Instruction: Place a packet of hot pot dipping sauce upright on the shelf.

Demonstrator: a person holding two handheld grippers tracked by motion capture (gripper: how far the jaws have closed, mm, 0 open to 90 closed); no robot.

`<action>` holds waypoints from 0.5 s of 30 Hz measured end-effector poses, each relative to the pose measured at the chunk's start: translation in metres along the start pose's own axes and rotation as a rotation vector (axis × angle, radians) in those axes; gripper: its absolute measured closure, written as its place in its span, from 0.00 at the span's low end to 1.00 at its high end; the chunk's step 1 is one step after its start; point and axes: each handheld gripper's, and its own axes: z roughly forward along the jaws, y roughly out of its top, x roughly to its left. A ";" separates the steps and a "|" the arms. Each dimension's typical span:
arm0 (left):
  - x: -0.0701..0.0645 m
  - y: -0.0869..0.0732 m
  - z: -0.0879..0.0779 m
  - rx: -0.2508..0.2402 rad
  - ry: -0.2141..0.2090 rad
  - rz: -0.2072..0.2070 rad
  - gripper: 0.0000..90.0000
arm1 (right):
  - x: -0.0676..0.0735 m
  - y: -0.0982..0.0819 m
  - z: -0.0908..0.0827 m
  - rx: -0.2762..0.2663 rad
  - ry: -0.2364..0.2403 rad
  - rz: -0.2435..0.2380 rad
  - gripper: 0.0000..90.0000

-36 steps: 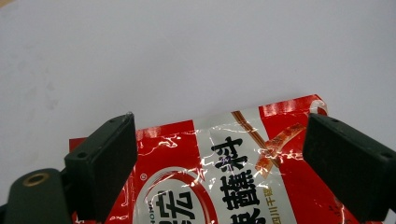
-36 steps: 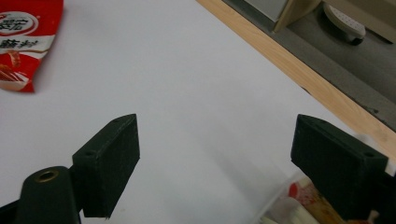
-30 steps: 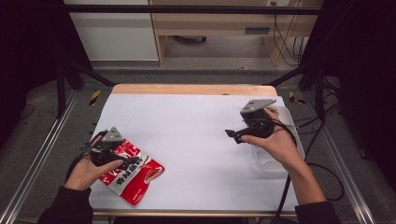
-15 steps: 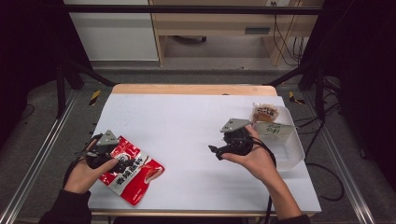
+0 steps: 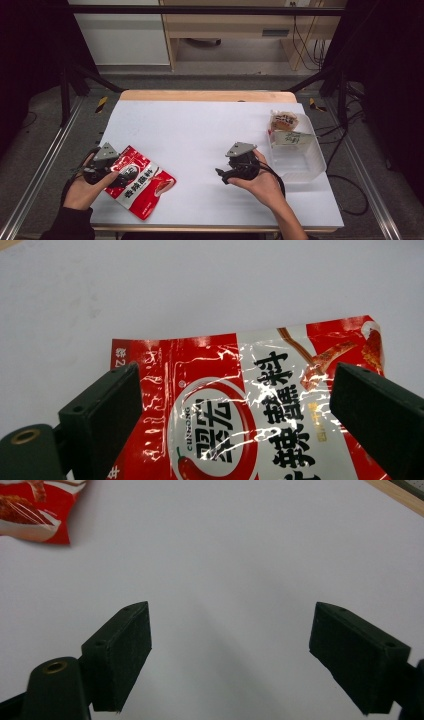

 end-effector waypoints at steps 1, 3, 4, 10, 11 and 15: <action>0.000 -0.002 -0.001 0.002 0.006 -0.006 0.08 | 0.001 -0.002 0.001 -0.001 -0.007 0.001 0.20; 0.001 -0.007 -0.002 0.007 0.022 -0.008 0.09 | 0.002 -0.005 0.002 -0.010 -0.005 0.019 0.20; 0.002 -0.010 -0.004 0.005 0.029 -0.019 0.09 | 0.001 -0.007 0.001 -0.020 -0.011 0.027 0.21; 0.007 -0.028 -0.017 -0.024 0.063 -0.078 0.08 | 0.004 -0.021 -0.002 -0.044 -0.023 0.078 0.21; 0.008 -0.031 -0.019 -0.032 0.065 -0.086 0.08 | 0.004 -0.022 -0.002 -0.043 -0.030 0.082 0.21; 0.012 -0.045 -0.020 -0.033 0.069 -0.121 0.08 | 0.003 -0.026 0.000 -0.039 -0.035 0.092 0.20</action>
